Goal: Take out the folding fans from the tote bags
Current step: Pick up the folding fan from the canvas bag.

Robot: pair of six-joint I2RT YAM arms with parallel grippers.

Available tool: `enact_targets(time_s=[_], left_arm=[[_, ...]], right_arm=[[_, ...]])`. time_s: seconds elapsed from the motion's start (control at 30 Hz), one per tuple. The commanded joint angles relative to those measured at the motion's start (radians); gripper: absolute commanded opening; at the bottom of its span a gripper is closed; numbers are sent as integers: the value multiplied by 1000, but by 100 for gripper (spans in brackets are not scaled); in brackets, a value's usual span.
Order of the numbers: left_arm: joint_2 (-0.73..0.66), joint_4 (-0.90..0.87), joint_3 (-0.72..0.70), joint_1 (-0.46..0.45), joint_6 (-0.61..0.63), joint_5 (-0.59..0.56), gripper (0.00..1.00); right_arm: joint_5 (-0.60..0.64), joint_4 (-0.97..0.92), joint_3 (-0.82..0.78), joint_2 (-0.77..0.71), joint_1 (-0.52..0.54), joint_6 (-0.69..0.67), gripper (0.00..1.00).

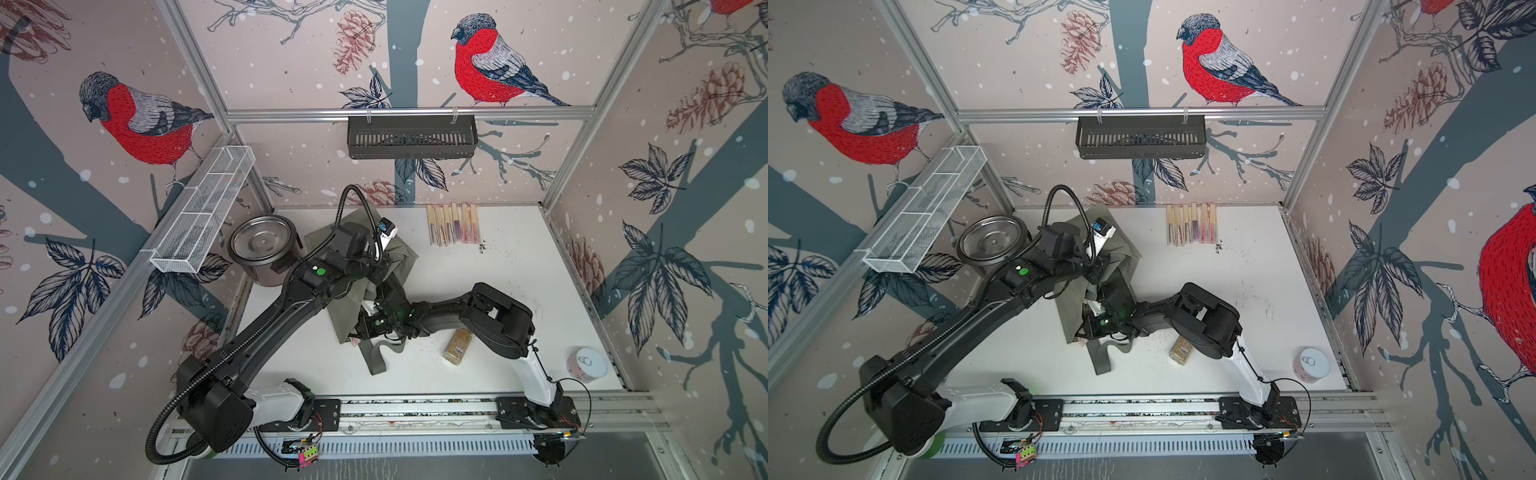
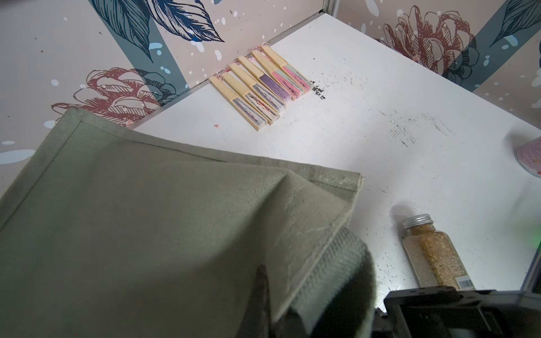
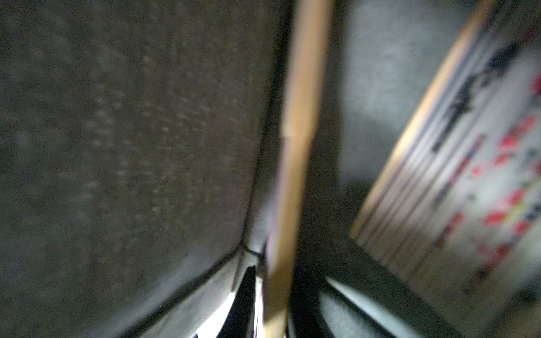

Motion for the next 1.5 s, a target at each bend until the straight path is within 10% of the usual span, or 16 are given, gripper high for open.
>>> enact_targets(time_s=[0.0, 1.47], left_arm=[[-4, 37, 7, -2, 6, 6, 0], [-11, 44, 6, -2, 3, -23, 0]], right_arm=[[66, -37, -22, -56, 1, -37, 16], [200, -680, -594, -1063, -69, -276, 8]])
